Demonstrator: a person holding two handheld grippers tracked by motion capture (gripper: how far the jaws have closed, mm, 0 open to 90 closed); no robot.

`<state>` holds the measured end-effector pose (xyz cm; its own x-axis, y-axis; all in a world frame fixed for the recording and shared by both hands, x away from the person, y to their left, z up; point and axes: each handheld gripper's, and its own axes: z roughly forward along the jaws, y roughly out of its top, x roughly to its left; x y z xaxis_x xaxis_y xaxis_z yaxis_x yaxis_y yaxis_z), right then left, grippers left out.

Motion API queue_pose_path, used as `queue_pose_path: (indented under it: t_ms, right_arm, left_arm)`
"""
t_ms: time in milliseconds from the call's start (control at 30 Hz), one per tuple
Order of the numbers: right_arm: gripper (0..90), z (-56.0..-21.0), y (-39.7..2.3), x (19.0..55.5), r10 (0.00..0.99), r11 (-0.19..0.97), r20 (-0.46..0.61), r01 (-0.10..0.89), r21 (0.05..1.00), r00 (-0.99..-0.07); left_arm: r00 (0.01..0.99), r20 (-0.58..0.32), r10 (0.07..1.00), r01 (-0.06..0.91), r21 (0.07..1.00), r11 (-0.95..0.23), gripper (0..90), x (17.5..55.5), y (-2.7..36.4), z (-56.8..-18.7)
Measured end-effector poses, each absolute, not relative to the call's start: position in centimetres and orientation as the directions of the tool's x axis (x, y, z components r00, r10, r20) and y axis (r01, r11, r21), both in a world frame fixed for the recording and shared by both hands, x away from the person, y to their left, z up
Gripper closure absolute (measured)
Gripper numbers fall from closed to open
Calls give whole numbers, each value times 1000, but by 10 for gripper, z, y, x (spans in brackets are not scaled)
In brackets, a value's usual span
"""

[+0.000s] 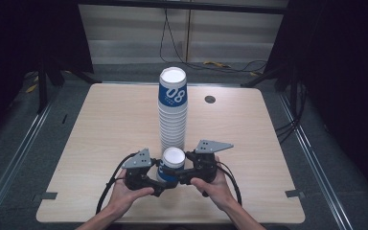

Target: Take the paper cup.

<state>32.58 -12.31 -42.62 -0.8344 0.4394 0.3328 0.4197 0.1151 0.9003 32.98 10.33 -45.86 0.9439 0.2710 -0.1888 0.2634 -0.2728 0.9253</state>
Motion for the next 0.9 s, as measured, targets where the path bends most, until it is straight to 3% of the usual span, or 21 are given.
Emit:
queue_pose_path:
  t_ms: [300, 900]
  right_arm:
    - [168, -424, -123, 325, 452, 120, 347, 441, 889, -822]
    - [159, -421, -142, 324, 466, 171, 344, 464, 869, -815]
  left_arm:
    - [942, -192, 276, 268, 924, -272, 204, 334, 113, -456]
    - [936, -213, 279, 303, 892, -336, 204, 337, 122, -458]
